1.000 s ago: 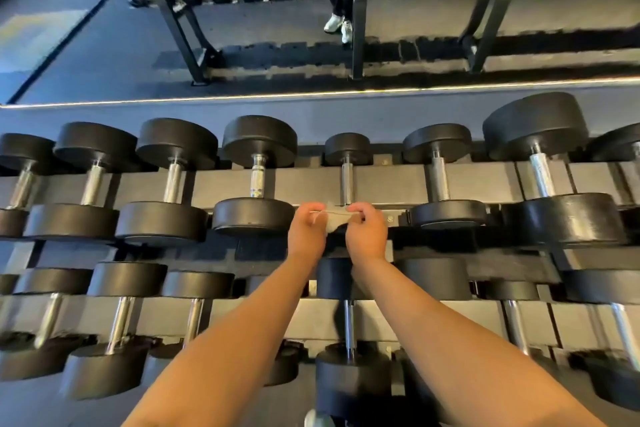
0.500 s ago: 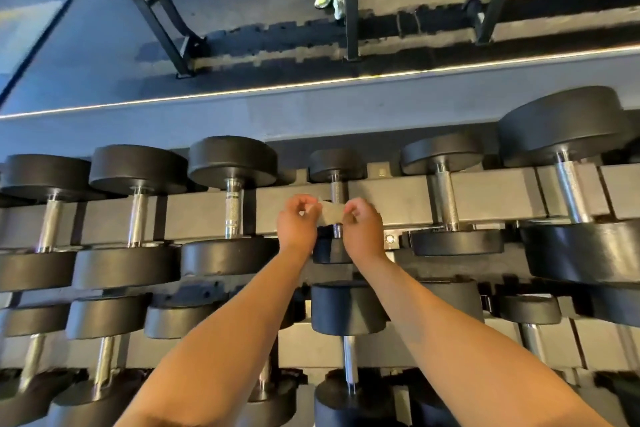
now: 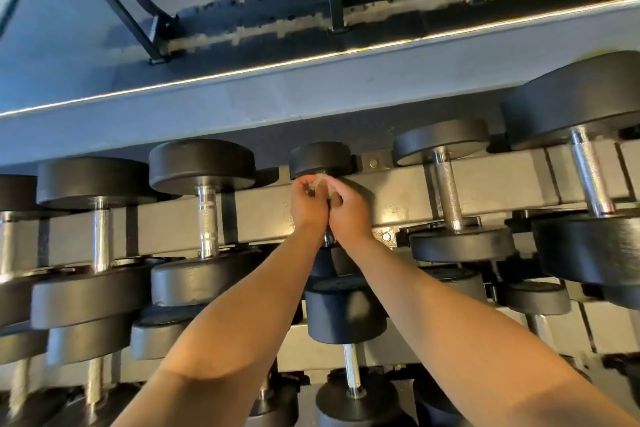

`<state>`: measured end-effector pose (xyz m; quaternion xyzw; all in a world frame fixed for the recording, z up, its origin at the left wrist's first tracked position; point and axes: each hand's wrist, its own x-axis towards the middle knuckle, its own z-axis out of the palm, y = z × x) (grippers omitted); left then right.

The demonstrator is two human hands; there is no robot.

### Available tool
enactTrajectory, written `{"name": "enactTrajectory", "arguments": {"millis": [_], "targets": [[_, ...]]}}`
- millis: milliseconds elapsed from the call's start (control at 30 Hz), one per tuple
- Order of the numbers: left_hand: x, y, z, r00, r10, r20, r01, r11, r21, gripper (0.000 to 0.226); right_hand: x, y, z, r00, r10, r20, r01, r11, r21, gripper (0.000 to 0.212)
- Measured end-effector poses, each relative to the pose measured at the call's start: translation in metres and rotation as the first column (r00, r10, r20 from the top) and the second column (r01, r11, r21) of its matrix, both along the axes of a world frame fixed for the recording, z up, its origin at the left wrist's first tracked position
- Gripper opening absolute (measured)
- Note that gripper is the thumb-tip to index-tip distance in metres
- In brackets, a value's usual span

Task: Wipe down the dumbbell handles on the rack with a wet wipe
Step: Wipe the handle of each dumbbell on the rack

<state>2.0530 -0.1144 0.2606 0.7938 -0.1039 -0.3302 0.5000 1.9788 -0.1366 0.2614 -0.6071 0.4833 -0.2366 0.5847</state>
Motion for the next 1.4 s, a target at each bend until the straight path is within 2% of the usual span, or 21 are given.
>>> {"name": "enactTrajectory", "arguments": {"millis": [67, 167, 300, 400, 733, 800, 933, 1000, 1100, 1200, 1400], "targets": [[-0.004, -0.005, -0.002, 0.999, 0.034, -0.039, -0.034, 0.999, -0.003, 0.019, -0.002, 0.0, -0.005, 1.0, 0.006, -0.019, -0.006, 1.0, -0.009, 0.047], [-0.002, -0.008, -0.001, 0.995, 0.037, -0.091, -0.038, 0.999, -0.006, 0.028, -0.007, 0.009, -0.017, 0.991, -0.029, -0.128, 0.031, 0.999, 0.009, 0.045], [0.005, -0.003, 0.0, 0.998, -0.029, -0.06, 0.032, 0.998, 0.051, 0.021, -0.014, 0.033, -0.023, 0.951, -0.083, -0.297, 0.088, 0.996, 0.004, 0.04], [0.005, 0.012, -0.003, 0.995, -0.096, -0.021, 0.097, 0.992, 0.077, 0.006, -0.011, 0.033, -0.022, 0.945, -0.104, -0.311, 0.109, 0.994, -0.003, 0.038], [0.006, 0.069, -0.017, 0.93, -0.366, -0.014, 0.359, 0.902, 0.239, 0.01, -0.011, 0.032, -0.024, 0.948, -0.147, -0.281, 0.148, 0.989, -0.015, 0.033], [0.007, 0.066, -0.014, 0.943, -0.332, -0.014, 0.328, 0.922, 0.207, 0.008, -0.01, 0.032, -0.023, 0.946, -0.151, -0.286, 0.148, 0.989, -0.032, 0.032], [0.008, 0.039, -0.006, 0.996, -0.094, -0.005, 0.094, 0.995, 0.029, 0.006, -0.012, 0.033, -0.025, 0.95, -0.173, -0.261, 0.168, 0.985, -0.044, 0.03], [0.006, 0.02, -0.001, 0.999, -0.01, -0.043, 0.008, 0.999, -0.037, 0.005, -0.012, 0.033, -0.026, 0.951, -0.172, -0.257, 0.169, 0.985, -0.034, 0.031], [0.001, 0.0, 0.001, 0.999, 0.035, -0.041, -0.038, 0.997, -0.06, 0.016, -0.012, 0.033, -0.026, 0.947, -0.186, -0.262, 0.188, 0.982, -0.016, 0.033], [-0.001, 0.0, -0.003, 1.0, 0.018, 0.0, -0.018, 0.998, -0.056, 0.015, -0.012, 0.033, -0.028, 0.945, -0.19, -0.265, 0.187, 0.982, -0.034, 0.032], [0.008, 0.014, -0.002, 0.983, -0.167, 0.077, 0.164, 0.986, 0.037, 0.012, -0.012, 0.032, -0.03, 0.948, -0.19, -0.256, 0.184, 0.982, -0.047, 0.03]]}}
